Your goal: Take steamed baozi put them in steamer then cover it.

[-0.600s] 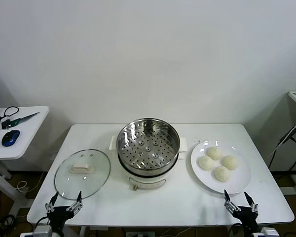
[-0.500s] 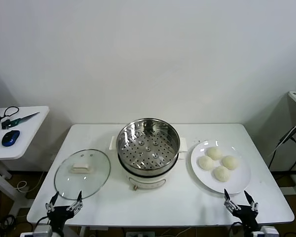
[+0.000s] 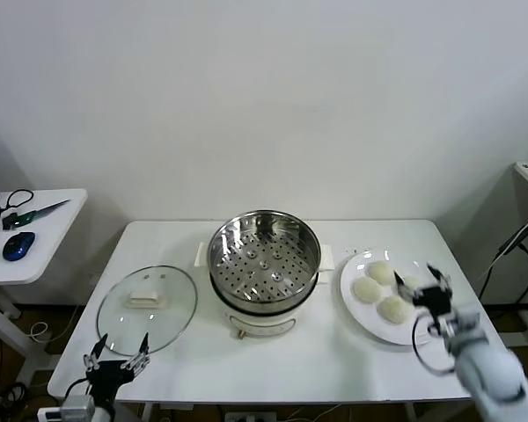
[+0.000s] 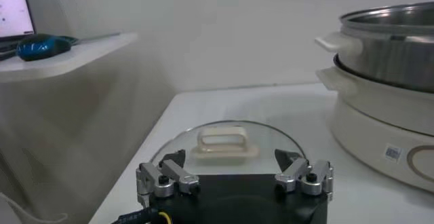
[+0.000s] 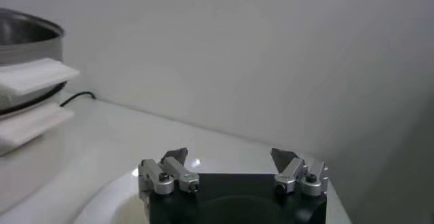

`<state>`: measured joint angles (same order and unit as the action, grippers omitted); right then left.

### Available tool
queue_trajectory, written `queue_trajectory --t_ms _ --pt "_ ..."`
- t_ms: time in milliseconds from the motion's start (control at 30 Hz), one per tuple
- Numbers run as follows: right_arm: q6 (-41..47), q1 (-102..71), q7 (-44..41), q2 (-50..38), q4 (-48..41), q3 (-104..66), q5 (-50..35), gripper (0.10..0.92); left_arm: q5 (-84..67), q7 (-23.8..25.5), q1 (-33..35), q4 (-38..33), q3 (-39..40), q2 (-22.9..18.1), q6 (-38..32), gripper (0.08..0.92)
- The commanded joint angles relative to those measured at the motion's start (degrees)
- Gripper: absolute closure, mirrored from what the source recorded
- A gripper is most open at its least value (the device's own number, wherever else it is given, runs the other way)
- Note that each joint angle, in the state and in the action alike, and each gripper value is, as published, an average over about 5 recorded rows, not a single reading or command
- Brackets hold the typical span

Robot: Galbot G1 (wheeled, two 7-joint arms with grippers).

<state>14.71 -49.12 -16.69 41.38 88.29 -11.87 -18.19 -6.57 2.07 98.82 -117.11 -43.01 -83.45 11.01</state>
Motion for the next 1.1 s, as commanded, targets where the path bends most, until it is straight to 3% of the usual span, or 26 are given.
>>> queue_trajectory --t_ms 33,167,367,800,1100 --pt "-9.6 52.2 -37.3 -16.3 -21.9 47.1 11.8 0.203 1.1 -0.1 0.5 -0.2 0.1 -0.4 -0.6 0.177" --pt "-18.6 69.2 -51.0 -13.9 -29.8 63.9 15.6 0.203 1.2 -0.1 0.8 -0.2 0.2 -0.6 -0.9 0.177" --pt "-21.4 82.9 -58.1 -7.9 -35.8 80.3 17.9 0.203 1.1 -0.1 0.6 -0.1 0.1 -0.4 -1.1 0.177" --pt "-13.7 68.4 -52.9 0.0 -36.2 77.4 13.8 0.203 1.0 0.1 -0.1 0.4 0.0 -0.7 -0.9 0.177" --pt "-11.8 58.2 -47.6 8.0 -43.8 68.8 15.7 0.203 1.4 0.1 -0.1 0.8 0.2 -0.9 -0.7 0.177"
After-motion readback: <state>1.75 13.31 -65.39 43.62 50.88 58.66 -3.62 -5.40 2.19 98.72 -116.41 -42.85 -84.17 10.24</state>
